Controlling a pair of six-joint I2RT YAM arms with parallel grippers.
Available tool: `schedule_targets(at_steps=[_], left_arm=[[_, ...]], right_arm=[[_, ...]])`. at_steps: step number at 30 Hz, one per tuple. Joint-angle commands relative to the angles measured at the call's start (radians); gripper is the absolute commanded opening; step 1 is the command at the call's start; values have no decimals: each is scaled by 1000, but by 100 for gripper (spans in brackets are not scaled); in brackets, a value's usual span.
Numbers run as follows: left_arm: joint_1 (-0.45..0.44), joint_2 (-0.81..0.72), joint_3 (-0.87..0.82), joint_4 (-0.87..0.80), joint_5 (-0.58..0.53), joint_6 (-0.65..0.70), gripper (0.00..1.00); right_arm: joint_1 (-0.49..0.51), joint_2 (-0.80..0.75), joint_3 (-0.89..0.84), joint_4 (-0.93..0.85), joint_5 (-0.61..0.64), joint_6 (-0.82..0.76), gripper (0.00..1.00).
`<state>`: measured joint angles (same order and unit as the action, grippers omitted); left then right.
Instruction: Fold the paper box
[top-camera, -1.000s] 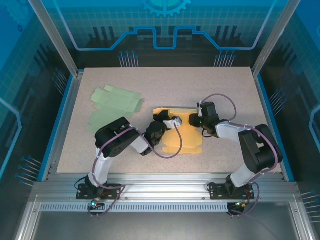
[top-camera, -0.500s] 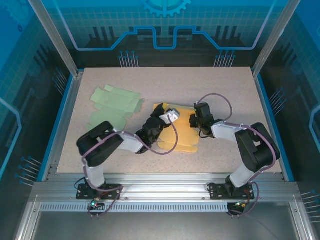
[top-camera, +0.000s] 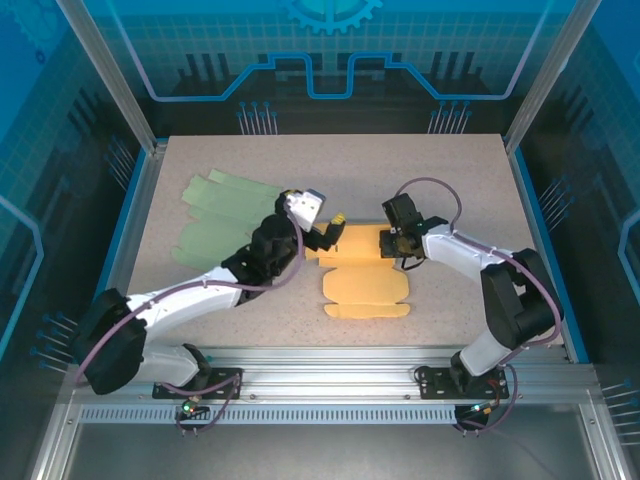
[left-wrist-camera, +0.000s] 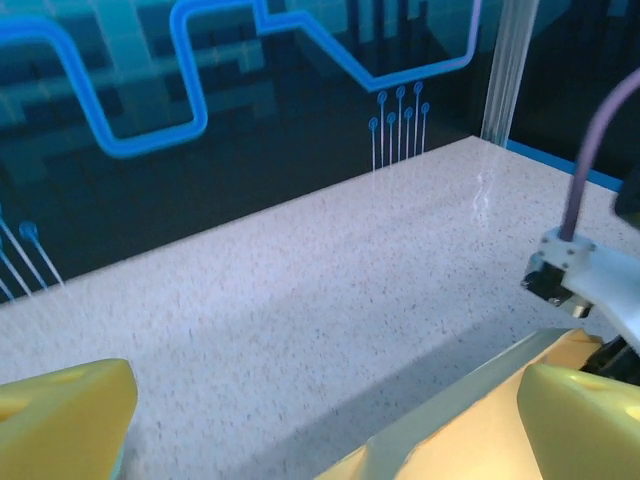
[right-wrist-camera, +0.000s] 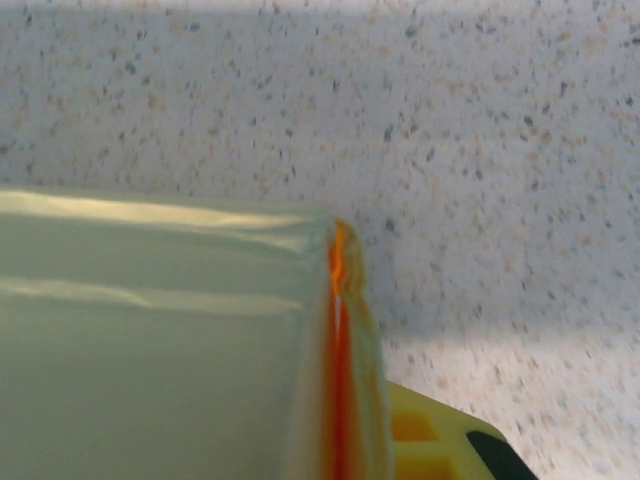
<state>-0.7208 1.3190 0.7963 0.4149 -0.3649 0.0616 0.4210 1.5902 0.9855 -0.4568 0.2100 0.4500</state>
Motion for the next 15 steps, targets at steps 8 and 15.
schedule_targets(at_steps=[8,15], left_arm=[[113,-61,7,-228,148,-302,99],[122,-77,-9,-235,154,-304,99]], right_arm=[[12,57,142,-397,-29,-9,8],[5,255,282,-495,6,-13,9]])
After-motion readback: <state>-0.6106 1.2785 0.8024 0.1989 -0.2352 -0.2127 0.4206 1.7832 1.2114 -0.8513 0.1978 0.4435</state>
